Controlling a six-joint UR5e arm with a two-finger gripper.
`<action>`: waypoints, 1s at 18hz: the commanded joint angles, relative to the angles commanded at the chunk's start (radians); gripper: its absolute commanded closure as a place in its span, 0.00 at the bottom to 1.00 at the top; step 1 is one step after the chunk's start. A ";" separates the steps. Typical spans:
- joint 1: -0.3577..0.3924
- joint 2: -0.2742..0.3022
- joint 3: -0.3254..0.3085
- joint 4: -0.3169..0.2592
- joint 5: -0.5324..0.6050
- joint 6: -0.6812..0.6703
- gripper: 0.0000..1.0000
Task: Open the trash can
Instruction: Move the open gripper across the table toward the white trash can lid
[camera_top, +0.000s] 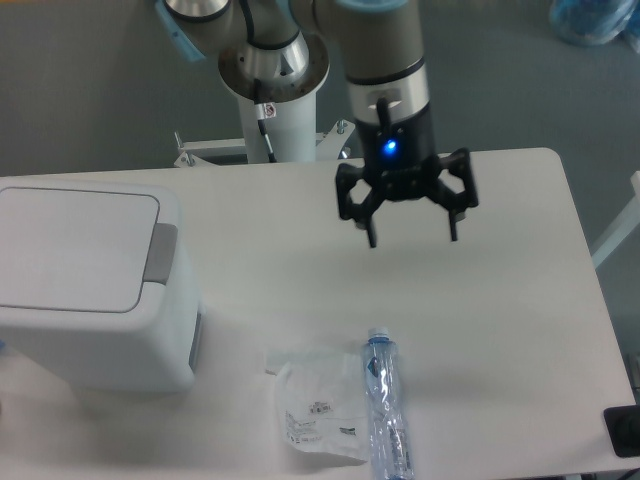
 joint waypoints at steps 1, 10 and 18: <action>-0.021 -0.002 0.014 0.000 -0.029 -0.097 0.00; -0.124 0.006 -0.009 -0.002 -0.124 -0.332 0.00; -0.199 0.024 -0.015 -0.002 -0.167 -0.351 0.00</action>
